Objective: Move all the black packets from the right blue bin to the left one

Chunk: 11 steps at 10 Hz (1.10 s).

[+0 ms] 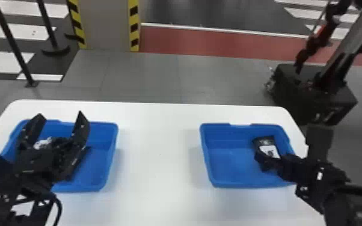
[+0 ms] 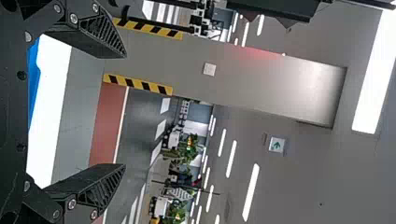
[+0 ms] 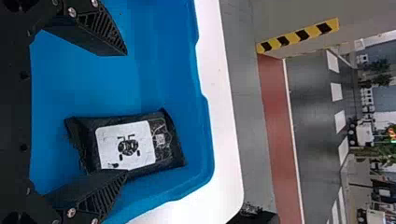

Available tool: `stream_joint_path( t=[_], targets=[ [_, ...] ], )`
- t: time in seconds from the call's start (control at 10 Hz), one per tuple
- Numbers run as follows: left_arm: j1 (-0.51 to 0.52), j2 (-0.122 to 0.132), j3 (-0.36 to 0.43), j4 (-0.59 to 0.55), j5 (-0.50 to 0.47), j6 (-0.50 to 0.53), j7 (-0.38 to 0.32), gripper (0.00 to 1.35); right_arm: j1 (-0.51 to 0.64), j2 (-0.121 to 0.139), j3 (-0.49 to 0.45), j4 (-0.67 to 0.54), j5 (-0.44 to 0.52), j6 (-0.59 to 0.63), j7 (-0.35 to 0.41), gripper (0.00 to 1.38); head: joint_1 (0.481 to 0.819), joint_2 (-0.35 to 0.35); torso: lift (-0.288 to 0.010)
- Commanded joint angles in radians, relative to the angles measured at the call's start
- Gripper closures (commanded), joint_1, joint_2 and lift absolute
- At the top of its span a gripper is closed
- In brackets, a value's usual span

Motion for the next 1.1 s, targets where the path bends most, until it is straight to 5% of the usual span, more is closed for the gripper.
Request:
stream_joint_path(
  t=[0.0, 0.2, 0.7, 1.0],
  targets=[
    [0.000, -0.002, 0.000, 0.000, -0.002, 0.001, 0.000, 0.21, -0.075, -0.008, 0.001, 0.119, 0.020, 0.000, 0.003, 0.14, 0.695, -0.143, -0.110],
    [-0.005, -0.009, -0.003, 0.000, -0.005, 0.013, 0.000, 0.21, -0.203, -0.023, 0.001, 0.276, 0.108, 0.000, 0.059, 0.13, 0.695, -0.159, -0.110],
    [-0.002, -0.009, 0.000, 0.000, -0.006, 0.011, 0.000, 0.21, -0.217, -0.012, 0.001, 0.330, 0.118, 0.019, 0.036, 0.13, 0.695, -0.178, -0.110],
    [0.000, -0.004, -0.002, 0.000, -0.006, 0.015, 0.000, 0.21, -0.114, 0.058, 0.001, 0.141, 0.098, 0.061, -0.064, 0.13, 0.695, -0.171, -0.110]
  ],
)
